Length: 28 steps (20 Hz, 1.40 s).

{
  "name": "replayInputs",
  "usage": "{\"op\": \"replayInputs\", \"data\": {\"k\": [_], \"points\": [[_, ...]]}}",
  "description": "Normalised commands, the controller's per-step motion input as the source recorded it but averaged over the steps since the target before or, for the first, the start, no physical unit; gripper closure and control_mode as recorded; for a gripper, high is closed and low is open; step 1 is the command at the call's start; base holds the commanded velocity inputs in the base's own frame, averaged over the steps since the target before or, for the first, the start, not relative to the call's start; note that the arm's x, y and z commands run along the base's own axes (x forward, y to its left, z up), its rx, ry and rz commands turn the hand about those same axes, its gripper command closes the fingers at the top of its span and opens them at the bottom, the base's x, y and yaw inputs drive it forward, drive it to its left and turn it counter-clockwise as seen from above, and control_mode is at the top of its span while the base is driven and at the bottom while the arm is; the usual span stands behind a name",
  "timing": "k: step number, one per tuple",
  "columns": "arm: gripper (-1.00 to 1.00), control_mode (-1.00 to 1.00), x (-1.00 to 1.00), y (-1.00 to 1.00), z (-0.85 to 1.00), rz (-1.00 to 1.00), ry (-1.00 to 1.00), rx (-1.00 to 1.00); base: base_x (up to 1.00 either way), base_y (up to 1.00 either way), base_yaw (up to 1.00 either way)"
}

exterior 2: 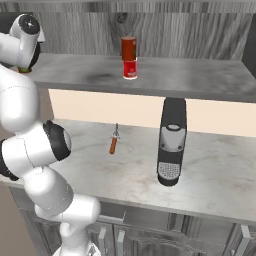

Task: Stack two cans on top of the other two cans in the cabinet.

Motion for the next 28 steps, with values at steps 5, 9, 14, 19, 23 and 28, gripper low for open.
{"op": "replayInputs", "data": {"k": [5,9,14,19,23,28], "points": [[-1.0,-1.0,0.0,-0.27,0.0,0.0,-0.03,0.0,0.0,0.0,0.0],[-1.0,-1.0,0.0,-0.31,0.0,0.0,-0.04,0.0,0.0,0.0,0.0],[-1.0,-1.0,-0.08,-0.27,0.0,0.0,-0.01,0.0,0.0,0.0,0.0],[-1.0,-1.0,-0.32,-0.35,0.0,0.0,0.0,0.0,0.0,0.0,0.0],[-1.0,-1.0,-0.33,-0.53,0.0,0.0,-0.01,0.0,0.0,0.0,0.0],[-1.0,-1.0,-0.36,-0.45,-0.02,-0.02,-0.01,0.0,0.0,0.0,0.0]]}}
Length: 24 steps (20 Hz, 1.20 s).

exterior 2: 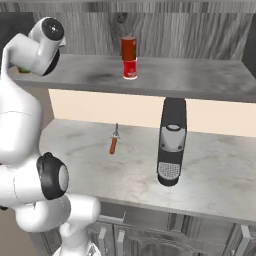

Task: Stack two cans on top of the other two cans in the cabinet.

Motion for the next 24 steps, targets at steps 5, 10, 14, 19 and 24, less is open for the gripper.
{"op": "replayInputs", "data": {"k": [5,10,14,19,24], "points": [[-1.0,-1.0,-0.47,-0.26,-0.1,-0.09,-0.06,0.0,0.0,0.0,0.0],[-1.0,-1.0,-0.49,-0.34,0.0,-0.16,-0.05,0.0,0.0,0.0,0.0],[-1.0,-1.0,-0.57,-0.55,0.0,-0.3,-0.01,0.0,0.0,0.0,0.0],[-1.0,-1.0,-0.59,-0.59,0.0,-0.32,0.0,0.0,0.0,0.0,0.0],[-1.0,-1.0,-0.69,-0.61,0.0,-0.28,0.0,0.0,0.0,0.0,0.0]]}}
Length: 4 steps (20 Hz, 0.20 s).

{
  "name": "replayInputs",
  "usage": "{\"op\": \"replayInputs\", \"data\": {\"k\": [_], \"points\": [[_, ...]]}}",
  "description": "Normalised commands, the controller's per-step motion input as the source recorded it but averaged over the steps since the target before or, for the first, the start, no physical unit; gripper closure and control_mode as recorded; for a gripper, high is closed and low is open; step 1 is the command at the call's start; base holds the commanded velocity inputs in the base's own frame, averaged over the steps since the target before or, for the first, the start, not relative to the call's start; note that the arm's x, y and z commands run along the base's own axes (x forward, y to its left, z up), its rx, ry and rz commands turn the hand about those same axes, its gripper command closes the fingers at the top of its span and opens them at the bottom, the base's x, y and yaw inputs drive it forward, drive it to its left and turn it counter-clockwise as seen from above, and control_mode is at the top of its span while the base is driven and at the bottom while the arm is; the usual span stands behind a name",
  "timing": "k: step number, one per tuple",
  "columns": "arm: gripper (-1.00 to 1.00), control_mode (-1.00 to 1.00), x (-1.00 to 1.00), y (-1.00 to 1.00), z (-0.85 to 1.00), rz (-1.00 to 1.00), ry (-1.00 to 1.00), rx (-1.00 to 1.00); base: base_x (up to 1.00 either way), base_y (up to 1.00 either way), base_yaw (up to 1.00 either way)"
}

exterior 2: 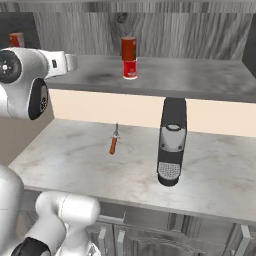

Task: Stack two cans on top of the other two cans in the cabinet.

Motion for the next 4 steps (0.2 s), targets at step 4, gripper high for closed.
{"op": "replayInputs", "data": {"k": [4], "points": [[-1.0,-1.0,-0.68,-0.58,0.0,-0.28,0.0,0.0,0.0,0.0,0.0]]}}
